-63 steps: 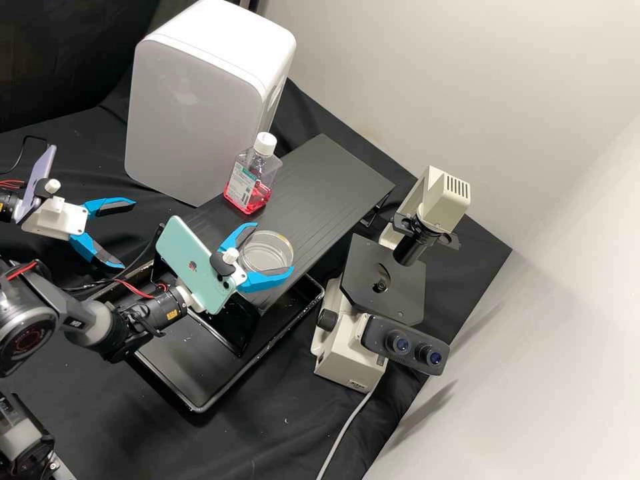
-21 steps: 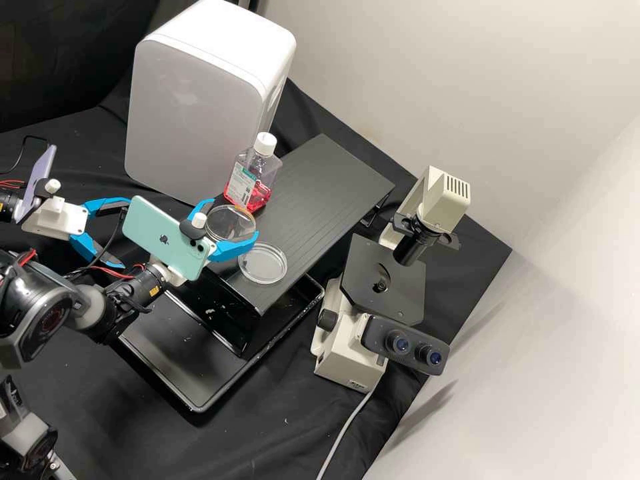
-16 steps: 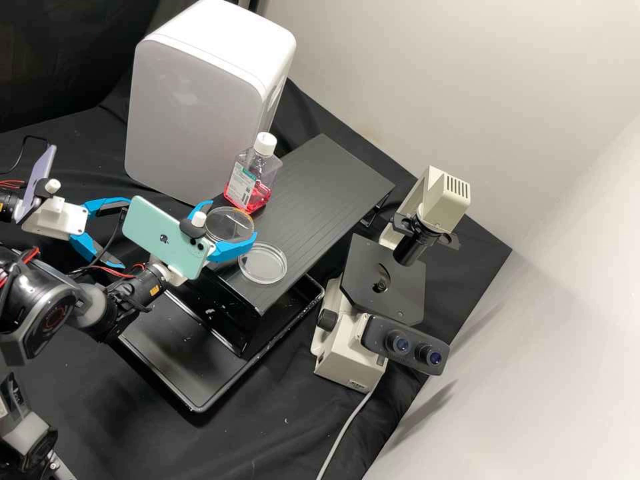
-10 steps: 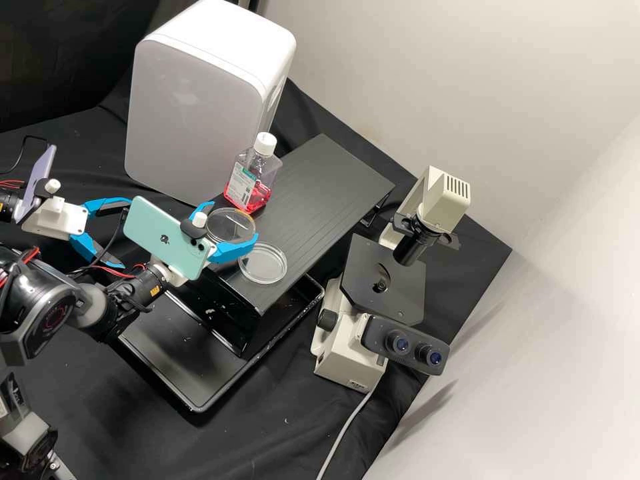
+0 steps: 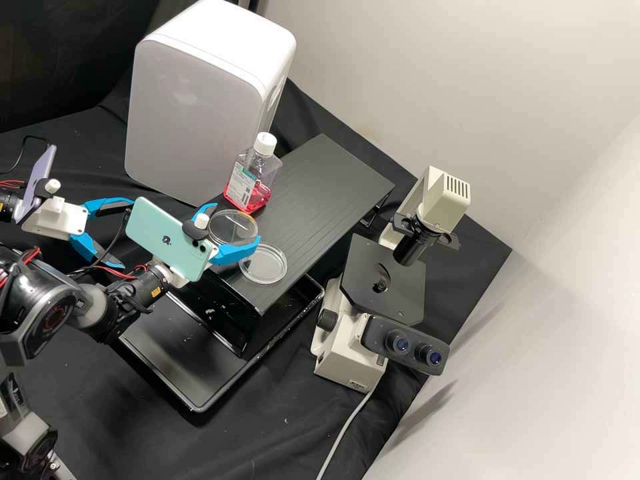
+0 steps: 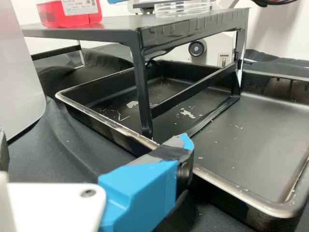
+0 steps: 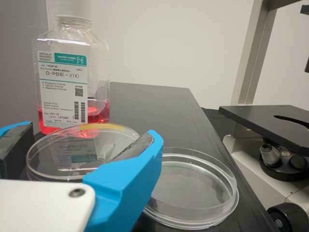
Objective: Remove the lid from the petri dish
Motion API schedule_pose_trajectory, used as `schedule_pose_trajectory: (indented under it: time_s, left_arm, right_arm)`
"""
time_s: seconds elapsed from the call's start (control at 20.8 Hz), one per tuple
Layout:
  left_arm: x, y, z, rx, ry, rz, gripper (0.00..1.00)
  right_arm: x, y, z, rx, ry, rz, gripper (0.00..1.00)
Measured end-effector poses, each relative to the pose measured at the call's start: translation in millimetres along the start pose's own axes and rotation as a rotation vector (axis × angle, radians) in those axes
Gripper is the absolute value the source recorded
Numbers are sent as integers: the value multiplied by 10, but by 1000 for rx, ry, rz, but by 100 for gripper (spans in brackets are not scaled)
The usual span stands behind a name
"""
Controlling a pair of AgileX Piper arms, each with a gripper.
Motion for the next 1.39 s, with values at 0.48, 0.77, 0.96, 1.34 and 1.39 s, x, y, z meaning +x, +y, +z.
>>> schedule_pose_trajectory:
  time_s: [0.48,0.77,0.96,1.34,1.39]
  left_arm:
    - [0,0,0,0,0,0,100]
    - [2,-1,10,2,-1,0,100]
    - [2,1,2,18,11,3,100]
    - [9,-1,24,75,36,7,100]
    - [10,-1,28,81,45,8,100]
  right_arm:
    - [0,-3,4,0,-4,-3,100]
    - [-6,41,6,4,-8,16,100]
    - [-47,151,-4,7,-3,57,100]
    - [-256,164,48,6,-23,52,100]
    - [-279,145,42,10,-23,46,100]
